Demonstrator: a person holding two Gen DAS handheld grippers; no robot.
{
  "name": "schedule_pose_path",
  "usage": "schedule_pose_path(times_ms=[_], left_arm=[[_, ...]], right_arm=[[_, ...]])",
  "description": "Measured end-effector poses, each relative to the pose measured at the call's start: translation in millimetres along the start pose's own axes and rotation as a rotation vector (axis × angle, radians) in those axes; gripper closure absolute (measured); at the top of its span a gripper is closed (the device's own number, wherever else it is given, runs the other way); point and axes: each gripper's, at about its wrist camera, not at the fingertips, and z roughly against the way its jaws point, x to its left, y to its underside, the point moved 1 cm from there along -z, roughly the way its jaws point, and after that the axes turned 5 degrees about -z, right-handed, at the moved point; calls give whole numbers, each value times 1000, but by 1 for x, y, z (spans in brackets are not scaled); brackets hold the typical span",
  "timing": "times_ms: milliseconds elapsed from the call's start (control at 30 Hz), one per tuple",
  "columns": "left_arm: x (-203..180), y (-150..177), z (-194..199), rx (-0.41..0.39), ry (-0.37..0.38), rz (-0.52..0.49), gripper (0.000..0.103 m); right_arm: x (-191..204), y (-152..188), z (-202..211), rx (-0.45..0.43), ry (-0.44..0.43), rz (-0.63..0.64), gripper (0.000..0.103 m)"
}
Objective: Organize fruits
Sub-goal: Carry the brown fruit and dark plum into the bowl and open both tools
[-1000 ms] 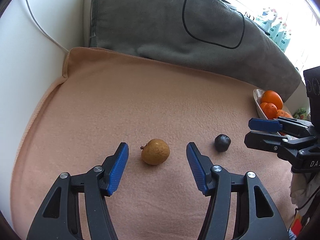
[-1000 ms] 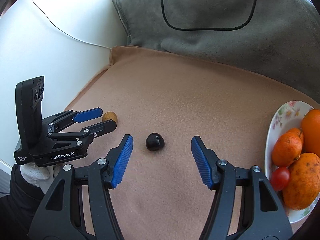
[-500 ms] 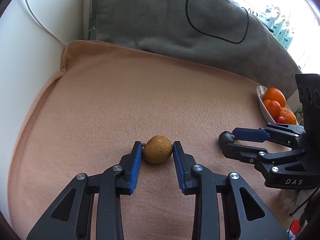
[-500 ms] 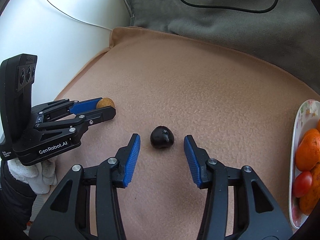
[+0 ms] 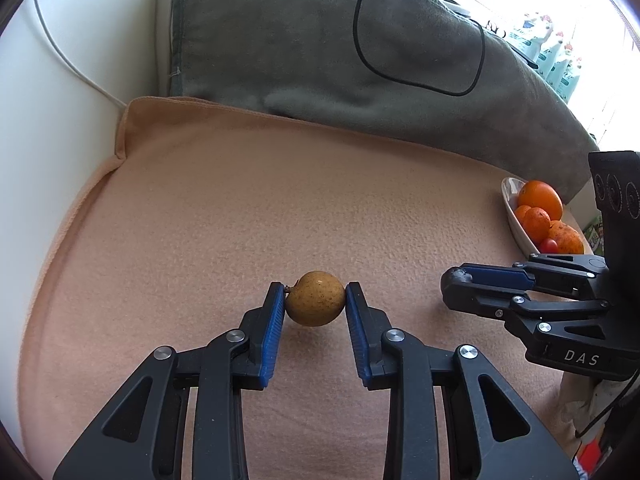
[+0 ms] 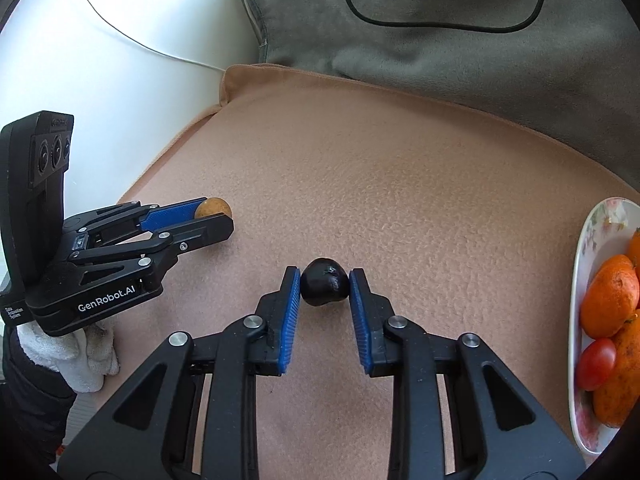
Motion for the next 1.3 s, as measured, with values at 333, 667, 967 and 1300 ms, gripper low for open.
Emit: schedule_pose_path(times_ms=[333,667,967,1300], left_arm=[[-65,-32,-3,-50,98,-78,74],[-144,-67,-26,-69,195,-165,74],[-187,-85,-43,-69,237,-216,74],[-211,-92,-58,-53,250,-250,74]], right_arm=[[-41,6,78,-133,61,-49,77],[-110,20,144,-232,172,-169,77],[-152,30,171,-260,222,-231,77],[-170,36,171,-260,227,-264,77]])
